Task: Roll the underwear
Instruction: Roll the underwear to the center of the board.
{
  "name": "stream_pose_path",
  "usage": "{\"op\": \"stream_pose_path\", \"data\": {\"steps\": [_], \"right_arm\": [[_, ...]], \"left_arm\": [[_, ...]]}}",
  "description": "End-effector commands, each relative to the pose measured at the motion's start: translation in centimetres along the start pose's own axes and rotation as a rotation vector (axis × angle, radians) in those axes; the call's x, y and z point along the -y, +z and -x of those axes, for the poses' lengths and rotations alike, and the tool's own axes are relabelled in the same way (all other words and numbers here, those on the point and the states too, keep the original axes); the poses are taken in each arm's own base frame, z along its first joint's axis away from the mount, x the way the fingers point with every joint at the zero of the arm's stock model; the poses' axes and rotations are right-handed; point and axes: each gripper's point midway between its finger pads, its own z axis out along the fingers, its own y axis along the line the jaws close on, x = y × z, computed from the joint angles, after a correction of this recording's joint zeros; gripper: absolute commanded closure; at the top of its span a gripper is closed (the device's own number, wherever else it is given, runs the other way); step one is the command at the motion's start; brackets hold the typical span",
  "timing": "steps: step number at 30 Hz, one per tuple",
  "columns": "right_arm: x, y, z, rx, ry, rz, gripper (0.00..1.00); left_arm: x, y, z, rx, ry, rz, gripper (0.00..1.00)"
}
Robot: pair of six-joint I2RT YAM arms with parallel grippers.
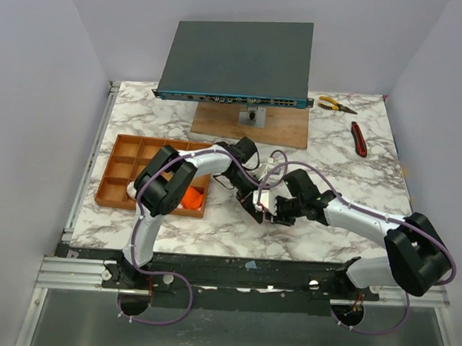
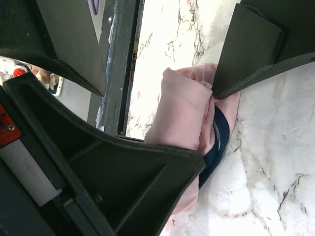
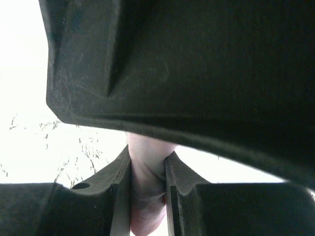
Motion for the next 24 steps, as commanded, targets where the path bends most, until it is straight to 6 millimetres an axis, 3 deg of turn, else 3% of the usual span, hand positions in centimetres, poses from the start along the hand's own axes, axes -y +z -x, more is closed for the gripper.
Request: {"op": "stream_pose_path", "data": {"steps": [1,14,19,24], "right_arm": [[-2.6,-0.3,-3.6,-0.121,0.138,0.092,0.99],[-2.0,-1.1,-2.7,-0.072,0.221,0.165,0.99],[-1.5,-2.3,-1.6,-0.027,0.278,0.187,0.99],[-0.4,-3.6,-0.6,0.013,0.309,0.174,0.99]], "left_arm": [[-3.4,-0.4,-1.1,0.014,0.088,0.104,0.01],[0.4,-1.7,-0.8,0.092,0.199,-0.033,0.01],[0.1,-3.5,0.5,0.164,0.211,-0.017,0.01],[1.3,-5.0,1.3,0.180,0.306,-0.025,0.01]]}}
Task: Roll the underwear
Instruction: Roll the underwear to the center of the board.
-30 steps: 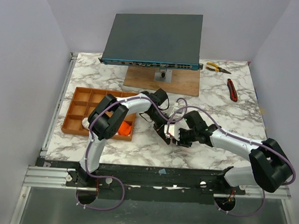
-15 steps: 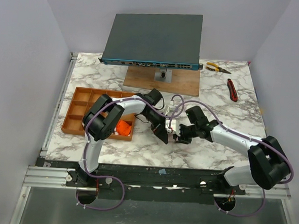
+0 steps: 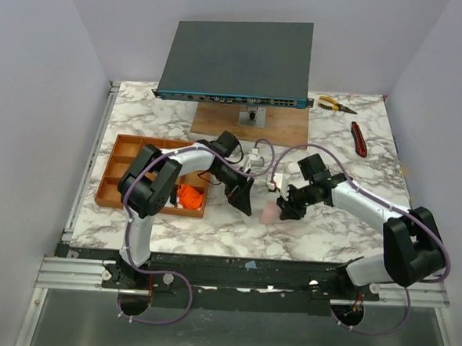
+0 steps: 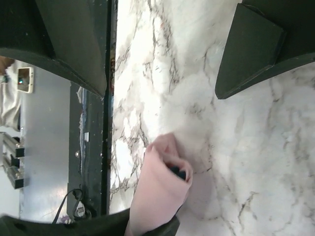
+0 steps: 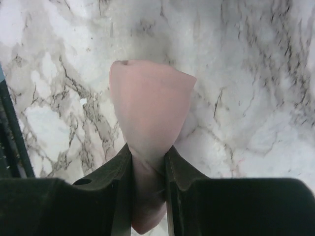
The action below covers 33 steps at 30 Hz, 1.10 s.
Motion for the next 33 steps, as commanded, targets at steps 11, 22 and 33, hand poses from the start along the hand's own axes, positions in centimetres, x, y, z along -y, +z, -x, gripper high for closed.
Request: {"op": "stream_pose_path", "data": {"steps": [11,22,33], "right_arm": [[-1.2,-1.1,1.3,0.027,0.187,0.079,0.99],[-0.8,-0.6,2.7,0.083,0.326,0.184,0.99],[-1.7,-0.8,4.4,0.130,0.411,0.278,0.99]], "left_arm": [[2.6,-3.2,3.0,0.119,0.273,0.072,0.01],[3.9,-6.5,3.7,0.235,0.474,0.329,0.01],[5.9,-3.1,4.3,0.036,0.781,0.480,0.01]]}}
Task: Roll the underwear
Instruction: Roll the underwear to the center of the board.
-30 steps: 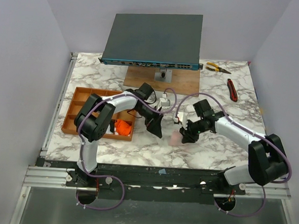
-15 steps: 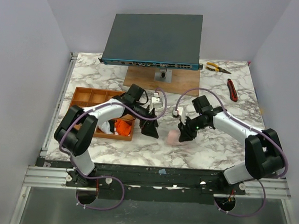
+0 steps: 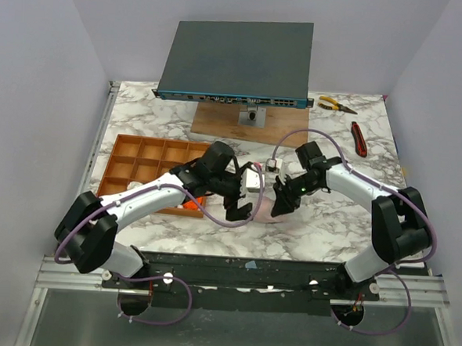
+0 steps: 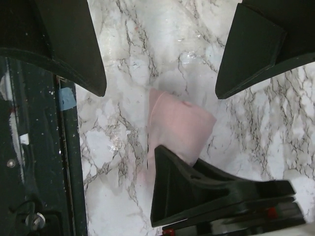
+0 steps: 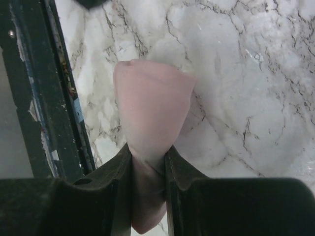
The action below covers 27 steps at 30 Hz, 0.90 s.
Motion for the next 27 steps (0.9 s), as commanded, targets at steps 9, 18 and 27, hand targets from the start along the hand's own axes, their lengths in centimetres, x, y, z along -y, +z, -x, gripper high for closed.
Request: {"op": "stream_pose_path", "data": {"steps": [9,18,27], "right_arm": [[-2.9,-0.4,1.8,0.048,0.127,0.168,0.99],[-3.7,-0.9,2.3,0.084,0.151,0.208,0.99],[-3.7,-1.0,2.1,0.083,0.137,0.195,0.99]], "left_arm": [[0.1,3.9,0.8,-0.202,0.322,0.063,0.02],[-0.2,5.5,-0.7,-0.235,0.326,0.093,0.06],[-0.2,6.6,-0.2,-0.235,0.317,0.057,0.10]]}}
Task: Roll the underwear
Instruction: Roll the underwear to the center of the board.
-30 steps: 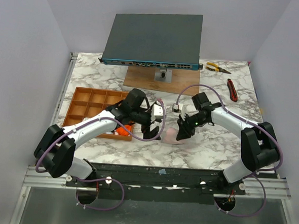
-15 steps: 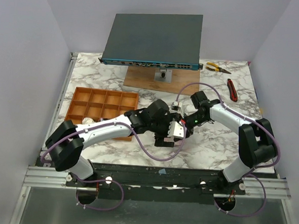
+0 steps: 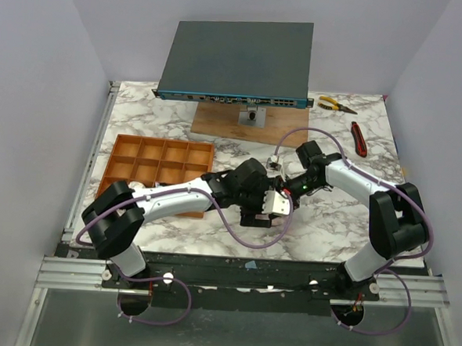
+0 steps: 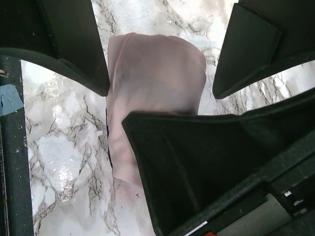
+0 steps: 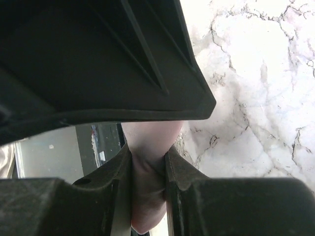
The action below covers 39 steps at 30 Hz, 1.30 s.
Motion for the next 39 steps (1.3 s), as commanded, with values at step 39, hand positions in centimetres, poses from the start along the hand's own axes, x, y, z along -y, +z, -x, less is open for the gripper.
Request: {"op": "stream_pose_path", "data": {"steps": [39], "right_arm": [[-0.6,-0.2,0.5,0.012,-0.002,0.035,0.99]], "left_arm": [[-0.8,0.6,2.1,0.115,-0.202,-0.137,0.11]]}}
